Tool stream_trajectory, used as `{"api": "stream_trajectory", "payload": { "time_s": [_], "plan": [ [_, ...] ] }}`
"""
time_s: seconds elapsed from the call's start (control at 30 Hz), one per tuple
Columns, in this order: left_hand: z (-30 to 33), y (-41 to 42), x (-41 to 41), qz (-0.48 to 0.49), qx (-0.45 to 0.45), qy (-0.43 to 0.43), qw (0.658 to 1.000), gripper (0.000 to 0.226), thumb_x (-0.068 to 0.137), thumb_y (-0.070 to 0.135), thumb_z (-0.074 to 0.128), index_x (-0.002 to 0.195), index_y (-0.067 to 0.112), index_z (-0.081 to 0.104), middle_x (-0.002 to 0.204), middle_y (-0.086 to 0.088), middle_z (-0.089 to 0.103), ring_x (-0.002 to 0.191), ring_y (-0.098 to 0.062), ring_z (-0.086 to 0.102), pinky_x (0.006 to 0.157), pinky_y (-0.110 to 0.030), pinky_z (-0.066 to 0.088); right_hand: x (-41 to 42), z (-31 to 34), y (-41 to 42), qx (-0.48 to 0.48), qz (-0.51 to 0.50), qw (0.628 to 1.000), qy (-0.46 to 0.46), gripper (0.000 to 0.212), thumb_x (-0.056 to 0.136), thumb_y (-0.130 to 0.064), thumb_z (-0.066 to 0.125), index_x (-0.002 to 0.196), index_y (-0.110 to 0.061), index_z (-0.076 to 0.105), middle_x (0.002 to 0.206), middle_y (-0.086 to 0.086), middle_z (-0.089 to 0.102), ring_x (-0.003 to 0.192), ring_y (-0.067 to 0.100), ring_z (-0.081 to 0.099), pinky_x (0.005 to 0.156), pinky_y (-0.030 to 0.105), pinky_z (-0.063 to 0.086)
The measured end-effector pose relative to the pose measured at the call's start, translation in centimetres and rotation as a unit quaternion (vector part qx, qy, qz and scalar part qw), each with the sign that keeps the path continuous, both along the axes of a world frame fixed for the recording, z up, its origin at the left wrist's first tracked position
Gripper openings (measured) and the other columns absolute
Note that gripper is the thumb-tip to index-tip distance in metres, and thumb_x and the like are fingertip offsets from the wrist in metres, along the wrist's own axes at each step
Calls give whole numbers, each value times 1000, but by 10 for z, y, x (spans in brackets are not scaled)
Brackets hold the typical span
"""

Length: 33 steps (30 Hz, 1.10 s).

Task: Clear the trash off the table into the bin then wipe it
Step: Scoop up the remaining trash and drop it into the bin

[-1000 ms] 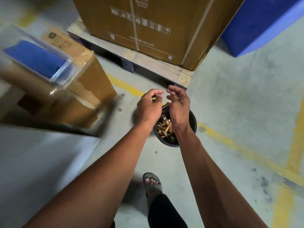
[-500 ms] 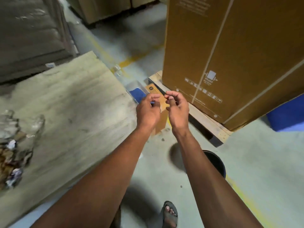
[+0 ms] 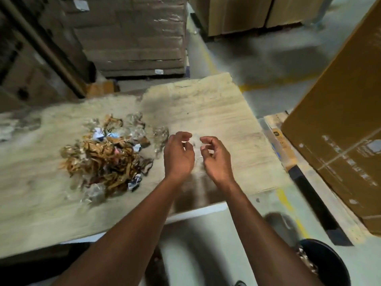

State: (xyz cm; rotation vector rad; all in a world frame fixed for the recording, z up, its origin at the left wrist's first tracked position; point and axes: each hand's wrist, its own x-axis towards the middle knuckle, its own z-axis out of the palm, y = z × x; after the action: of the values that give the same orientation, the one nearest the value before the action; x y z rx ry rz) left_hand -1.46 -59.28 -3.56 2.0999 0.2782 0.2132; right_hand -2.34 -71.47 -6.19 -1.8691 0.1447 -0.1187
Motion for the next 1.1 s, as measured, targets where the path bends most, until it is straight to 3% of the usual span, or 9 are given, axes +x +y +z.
{"api": "stream_trajectory", "payload": {
  "time_s": [0.13,0.3,0.47,0.57,0.7,0.83,0.97,1.03,1.1],
  "plan": [
    [2,74,3,30,91,-18,995,27,101,8,59,119,24,71,121,5,65,117,-18,60,102,-39,51,16,-14,72,-68,71,995,1,45,106,-20,63,150,-18,54,151,4,53,134,19,54,113,45,49],
    [11,145,17,37,205,-19,978,34,101,16,61,133,28,65,139,3,56,137,-20,44,114,-38,36,41,-20,144,-101,85,990,55,66,113,-37,48,168,-8,26,173,13,27,161,29,24,131,38,21],
    [14,191,57,-4,304,155,940,59,108,37,50,163,21,35,174,-14,26,163,-37,16,132,-55,6,65,-27,195,-110,72,987,94,72,116,-48,32,172,-10,7,181,10,8,167,24,6,133,34,5],
    [7,202,77,-39,259,256,930,60,110,44,44,164,18,34,171,-17,31,157,-40,29,128,-58,26,73,-34,213,-131,69,986,82,72,115,-49,30,172,-11,6,180,11,10,166,24,8,133,34,6],
    [8,210,88,-39,186,242,952,52,109,32,49,160,19,43,154,-9,55,139,-32,53,107,-47,50,86,-45,227,-162,70,982,61,84,109,-58,43,172,-16,7,175,14,18,162,31,18,132,51,22],
    [25,233,110,2,75,261,962,36,106,18,50,139,22,65,135,-3,68,107,-24,63,85,-36,48,103,-47,236,-248,57,965,67,101,98,-69,59,171,-18,10,168,13,29,153,35,28,125,53,30],
    [31,261,138,19,54,225,973,22,107,21,53,113,21,74,105,3,73,84,-14,64,71,-31,50,115,-46,243,-287,37,953,92,106,94,-65,68,171,-19,13,164,14,35,150,37,30,123,56,26],
    [32,279,152,52,74,207,974,21,104,25,55,107,26,75,107,1,75,89,-19,66,80,-35,54,118,-46,246,-291,30,952,94,106,92,-61,71,171,-20,14,164,12,34,149,36,29,123,55,24],
    [27,298,162,64,140,206,966,23,102,33,58,120,31,72,128,-2,70,117,-29,62,103,-46,51,121,-47,248,-293,25,951,95,106,90,-57,73,171,-22,13,163,10,35,148,35,30,122,54,23]
  ]
}}
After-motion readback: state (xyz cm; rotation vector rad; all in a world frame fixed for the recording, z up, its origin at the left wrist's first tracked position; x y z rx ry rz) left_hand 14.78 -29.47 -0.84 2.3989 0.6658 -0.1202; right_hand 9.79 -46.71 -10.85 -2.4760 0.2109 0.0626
